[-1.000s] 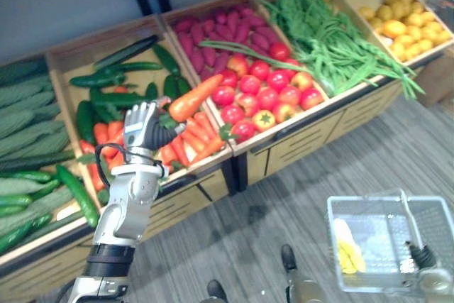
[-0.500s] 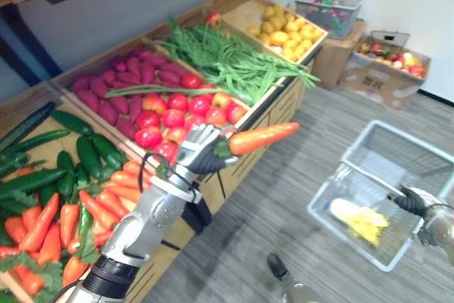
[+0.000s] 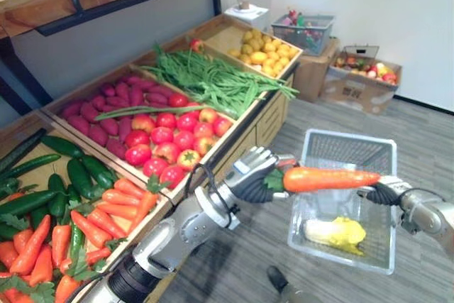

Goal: Pick vegetable in the basket

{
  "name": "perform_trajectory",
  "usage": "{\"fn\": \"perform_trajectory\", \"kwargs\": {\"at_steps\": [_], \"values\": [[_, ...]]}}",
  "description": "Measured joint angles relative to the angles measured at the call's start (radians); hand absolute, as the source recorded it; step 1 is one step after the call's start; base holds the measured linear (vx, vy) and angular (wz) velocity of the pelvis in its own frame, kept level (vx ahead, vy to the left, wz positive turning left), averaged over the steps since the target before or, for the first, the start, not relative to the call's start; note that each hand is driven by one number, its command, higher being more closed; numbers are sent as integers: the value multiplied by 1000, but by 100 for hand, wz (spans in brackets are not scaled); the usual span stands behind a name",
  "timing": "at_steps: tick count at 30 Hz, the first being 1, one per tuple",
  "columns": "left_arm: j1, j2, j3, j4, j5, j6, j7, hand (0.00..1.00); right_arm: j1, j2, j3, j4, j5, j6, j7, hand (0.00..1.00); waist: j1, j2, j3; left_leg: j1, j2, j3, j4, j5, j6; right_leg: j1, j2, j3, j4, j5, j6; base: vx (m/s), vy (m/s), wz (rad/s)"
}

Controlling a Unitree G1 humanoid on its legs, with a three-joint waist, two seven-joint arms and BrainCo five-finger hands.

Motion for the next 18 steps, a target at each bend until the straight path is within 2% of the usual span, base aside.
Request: {"fn": "perform_trajectory", "kwargs": {"at_steps": [4,10,18], "values": [[-7,-2,-50,-1,-13,-1,-7,100,-1,-30,0,-50,10,2,0,100,-3,6,-9,1,1,3,5,-3,-4,-1,0,0,2,0,0,0,0,0],[-31,-12,-121,-1,-15,-18,-21,100,-23,-31,0,-140,66,-1,1,100,-4,7,-9,0,12,6,23,-9,-2,-3,4,0,10,0,0,0,0,0],[-70,-121,-222,33,-14,-18,-40,100,-68,-11,0,-188,168,8,39,100,-5,7,-10,-9,22,0,36,-14,-3,-7,7,-7,11,0,0,14,23,2]]}}
